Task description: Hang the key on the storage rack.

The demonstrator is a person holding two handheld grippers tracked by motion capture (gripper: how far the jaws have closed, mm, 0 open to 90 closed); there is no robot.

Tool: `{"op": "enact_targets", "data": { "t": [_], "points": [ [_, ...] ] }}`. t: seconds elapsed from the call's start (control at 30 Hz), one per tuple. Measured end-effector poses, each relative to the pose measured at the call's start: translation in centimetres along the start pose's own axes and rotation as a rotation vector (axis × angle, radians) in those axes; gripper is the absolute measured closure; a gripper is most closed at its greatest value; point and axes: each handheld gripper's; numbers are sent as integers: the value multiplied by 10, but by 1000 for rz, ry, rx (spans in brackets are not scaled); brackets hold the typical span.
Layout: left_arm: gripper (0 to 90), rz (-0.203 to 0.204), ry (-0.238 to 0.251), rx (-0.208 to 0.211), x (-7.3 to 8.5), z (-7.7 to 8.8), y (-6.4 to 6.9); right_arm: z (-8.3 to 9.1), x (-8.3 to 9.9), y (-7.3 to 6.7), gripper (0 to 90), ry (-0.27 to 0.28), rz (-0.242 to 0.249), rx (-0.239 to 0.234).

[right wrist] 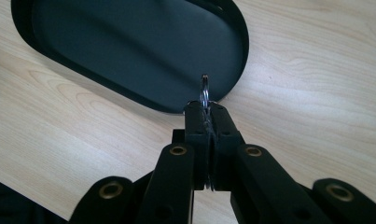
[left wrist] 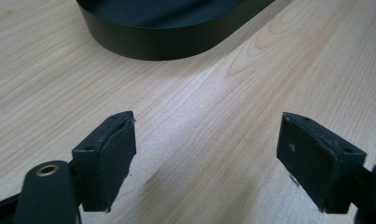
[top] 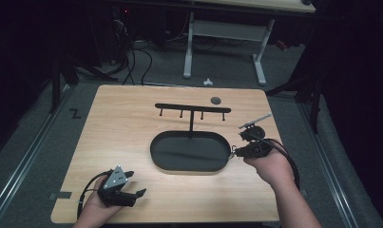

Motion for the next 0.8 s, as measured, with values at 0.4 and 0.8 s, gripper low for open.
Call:
{"op": "enact_targets", "data": {
  "t": [0.4, 0.8],
  "points": [
    [202, -1, -1, 2, 0, 0, -1, 15, -31, -16, 882, 2, 47, 25],
    [203, -3, -4, 3, 0, 1, -1, 17, -56, -24, 882, 7, 69, 31]
  ]
}}
Point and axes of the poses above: each handheld gripper's, and its own axes: z roughly backward along the jaws, x roughly out of its underside, y roughly to its right, and after that the axes turned 10 degrees about -x, right-handed
